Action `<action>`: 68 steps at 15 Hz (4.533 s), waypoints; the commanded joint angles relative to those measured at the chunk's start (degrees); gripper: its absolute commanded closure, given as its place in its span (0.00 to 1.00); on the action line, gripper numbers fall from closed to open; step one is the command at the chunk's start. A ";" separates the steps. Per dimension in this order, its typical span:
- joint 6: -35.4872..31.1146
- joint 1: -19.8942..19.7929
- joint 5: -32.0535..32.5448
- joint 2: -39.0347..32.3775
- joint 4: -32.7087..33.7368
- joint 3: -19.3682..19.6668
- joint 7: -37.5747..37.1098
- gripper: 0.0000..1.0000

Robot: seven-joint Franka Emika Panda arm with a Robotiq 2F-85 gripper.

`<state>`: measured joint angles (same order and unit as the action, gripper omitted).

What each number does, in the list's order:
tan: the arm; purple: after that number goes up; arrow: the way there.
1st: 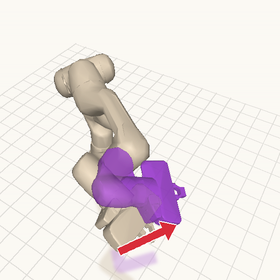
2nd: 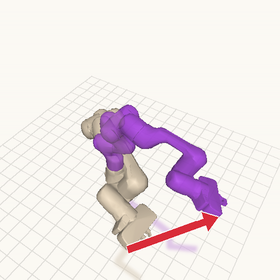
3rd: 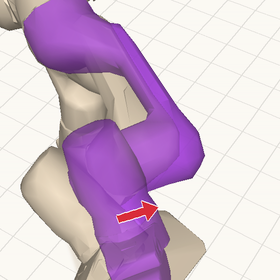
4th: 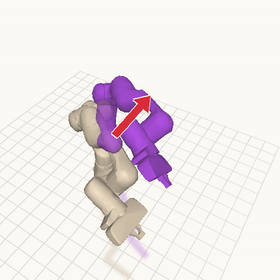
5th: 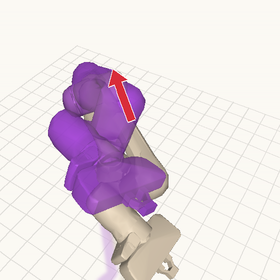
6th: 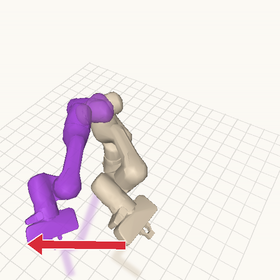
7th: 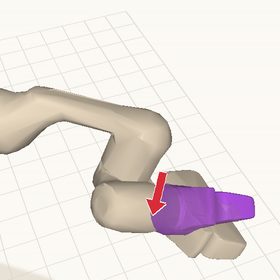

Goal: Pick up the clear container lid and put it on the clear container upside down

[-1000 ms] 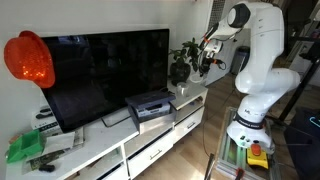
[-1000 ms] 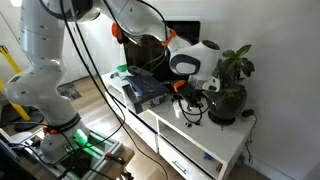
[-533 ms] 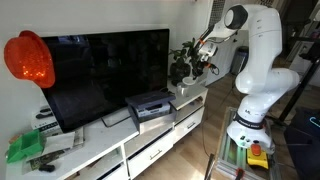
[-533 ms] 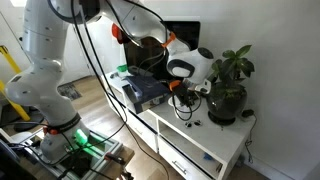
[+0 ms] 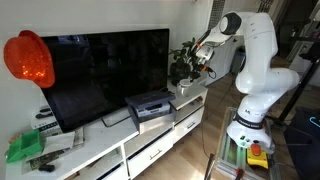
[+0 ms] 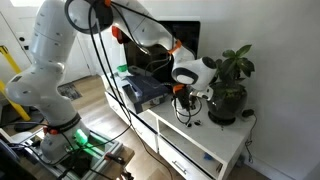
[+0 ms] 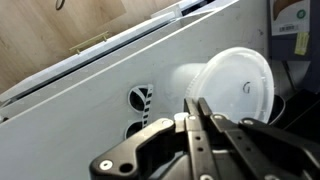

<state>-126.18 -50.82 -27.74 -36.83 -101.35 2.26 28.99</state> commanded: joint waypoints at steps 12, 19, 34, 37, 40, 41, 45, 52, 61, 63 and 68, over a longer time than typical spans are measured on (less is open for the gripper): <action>3.25 -0.67 -1.71 -5.92 7.30 -1.36 -6.76 0.99; 4.17 -0.76 -1.79 -5.93 6.98 -1.35 -6.40 0.99; 1.82 -0.22 -1.66 -6.76 6.67 -1.06 -6.30 0.99; 1.01 -0.16 -1.54 -6.65 6.39 -1.08 -6.17 0.99; 0.96 -0.17 -1.49 -6.45 6.27 -1.14 -6.16 0.69; 1.17 -0.20 -1.48 -6.34 6.24 -1.17 -6.15 0.67; 1.34 -0.31 -1.57 -5.92 6.04 -1.27 -5.91 0.45; 1.37 -0.28 -1.51 -4.93 5.37 -1.35 -5.51 0.01; 5.21 0.11 4.80 8.42 -0.19 1.38 0.66 0.00; 8.46 0.08 6.56 12.82 -1.63 2.42 3.26 0.00; 15.51 1.56 9.45 21.93 -4.67 5.83 7.91 0.00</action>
<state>-113.19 -50.78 -19.99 -21.21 -101.41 5.87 34.18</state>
